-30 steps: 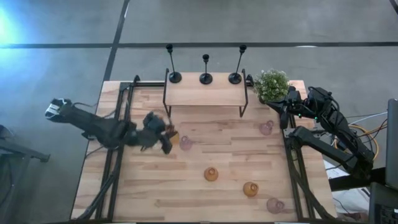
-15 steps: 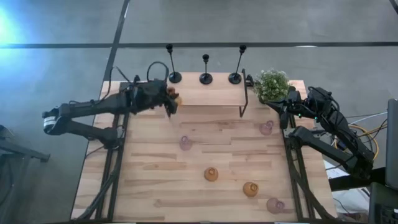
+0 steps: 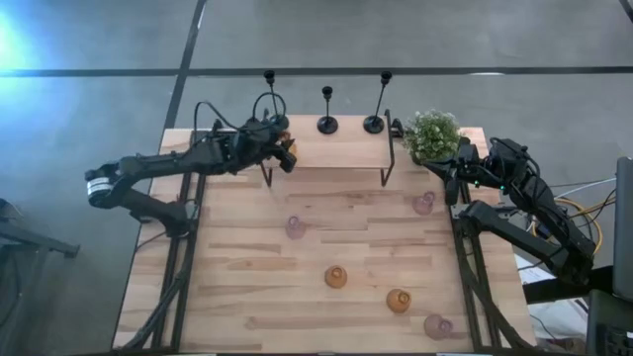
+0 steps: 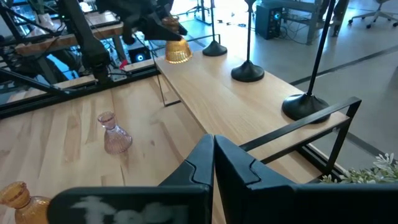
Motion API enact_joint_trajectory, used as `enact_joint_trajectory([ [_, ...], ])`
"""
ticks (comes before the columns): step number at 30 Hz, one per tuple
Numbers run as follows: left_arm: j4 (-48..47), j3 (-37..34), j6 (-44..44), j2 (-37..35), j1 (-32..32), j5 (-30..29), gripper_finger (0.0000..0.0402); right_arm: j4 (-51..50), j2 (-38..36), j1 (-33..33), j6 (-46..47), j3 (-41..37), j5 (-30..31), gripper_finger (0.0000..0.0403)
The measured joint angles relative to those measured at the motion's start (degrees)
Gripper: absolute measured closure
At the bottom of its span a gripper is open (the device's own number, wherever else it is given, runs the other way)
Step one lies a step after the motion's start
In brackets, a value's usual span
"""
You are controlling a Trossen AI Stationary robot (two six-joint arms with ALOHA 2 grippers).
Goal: Pick & Place candle stick holders
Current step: Put the left orange glass candle holder on the shelf
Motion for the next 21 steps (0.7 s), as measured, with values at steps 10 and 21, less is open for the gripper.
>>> enact_joint_trajectory([
  [10, 0.54, -0.03, -0.55, 1.26, 4.10, -0.14, 0.0273, 0.00, 0.00, 0.00, 0.00, 0.00, 0.01, 0.0394],
  [21, 7.21, -5.72, -2.70, 0.63, 6.28, 1.16, 0.0273, -0.01, 0.00, -0.01, 0.00, 0.01, 0.01, 0.0394],
])
